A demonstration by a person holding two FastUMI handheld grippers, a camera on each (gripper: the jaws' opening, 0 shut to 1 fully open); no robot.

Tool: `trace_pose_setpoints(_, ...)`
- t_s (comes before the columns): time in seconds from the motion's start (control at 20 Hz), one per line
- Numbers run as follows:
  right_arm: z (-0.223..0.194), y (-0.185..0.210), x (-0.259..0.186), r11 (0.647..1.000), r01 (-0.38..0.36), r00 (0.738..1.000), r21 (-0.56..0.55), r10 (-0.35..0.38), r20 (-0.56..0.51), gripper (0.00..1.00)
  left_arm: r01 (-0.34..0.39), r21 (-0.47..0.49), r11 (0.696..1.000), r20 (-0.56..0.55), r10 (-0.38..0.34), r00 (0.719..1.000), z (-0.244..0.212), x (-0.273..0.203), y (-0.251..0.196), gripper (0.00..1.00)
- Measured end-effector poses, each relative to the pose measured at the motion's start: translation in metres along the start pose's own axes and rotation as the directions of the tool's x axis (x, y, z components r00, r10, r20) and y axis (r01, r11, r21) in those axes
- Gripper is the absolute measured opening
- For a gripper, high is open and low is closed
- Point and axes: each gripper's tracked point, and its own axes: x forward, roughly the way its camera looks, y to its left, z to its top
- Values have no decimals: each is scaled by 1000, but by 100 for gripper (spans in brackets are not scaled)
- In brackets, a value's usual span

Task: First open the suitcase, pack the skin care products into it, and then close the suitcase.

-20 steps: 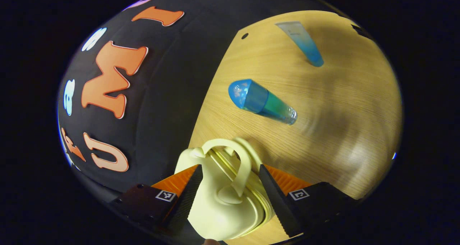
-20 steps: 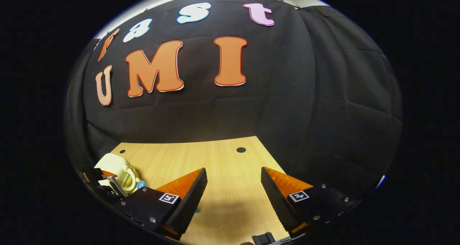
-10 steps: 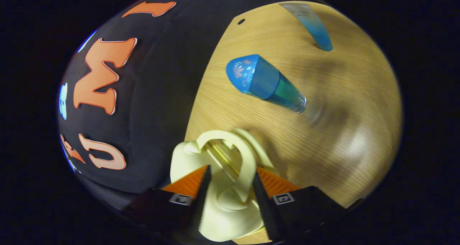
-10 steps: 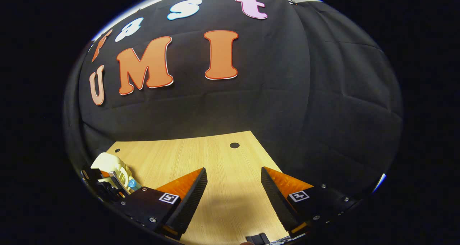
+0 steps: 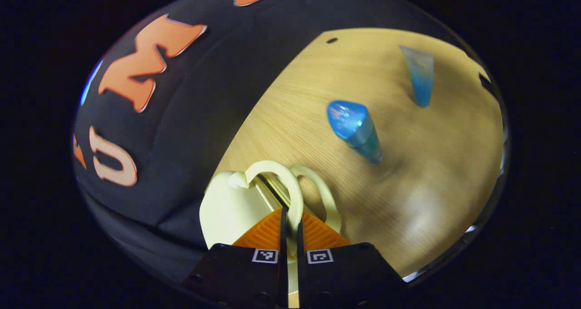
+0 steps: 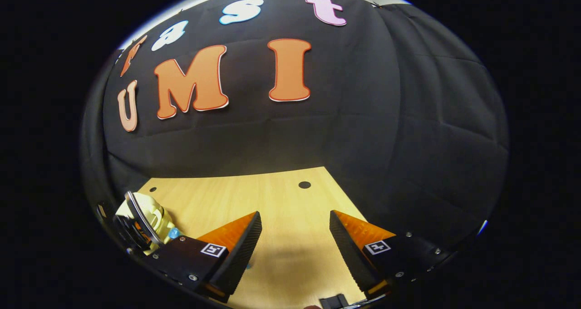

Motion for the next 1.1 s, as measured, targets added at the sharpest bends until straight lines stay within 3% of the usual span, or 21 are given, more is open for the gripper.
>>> trace_pose_setpoints(0.1, 5, 22, -3, 1000, -30, 999, 3, 30, 18, 95, 75, -164, 984, 44, -69, 997, 7, -8, 12, 8)
trace_pose_setpoints(0.2, 14, 46, -7, 998, -57, 997, 1, 57, 42, 95, 141, -305, 942, 111, -112, 988, 2, -7, 32, 9)
trace_pose_setpoints(0.35, 27, 83, -16, 997, -73, 994, -21, 74, 81, 95, 194, -476, 858, 222, -97, 970, -9, -23, 69, 8)
trace_pose_setpoints(0.5, 37, 131, -32, 994, -113, 988, -10, 113, 104, 95, 244, -610, 754, 290, -74, 954, -38, -31, 112, 8)
trace_pose_setpoints(0.65, 42, 176, -44, 991, -133, 984, -2, 133, 119, 95, 264, -682, 682, 326, -40, 945, -76, -41, 164, 8)
trace_pose_setpoints(0.85, 46, 229, -62, 987, -159, 979, 10, 156, 129, 95, 255, -739, 624, 319, -9, 948, -158, -40, 229, 8)
trace_pose_setpoints(1.0, 46, 258, -70, 985, -170, 979, 16, 167, 117, 95, 250, -782, 571, 300, -7, 954, -213, -25, 257, 8)
trace_pose_setpoints(1.1, 46, 273, -74, 984, -178, 979, 21, 174, 105, 95, 223, -804, 552, 269, 3, 963, -249, -9, 268, 8)
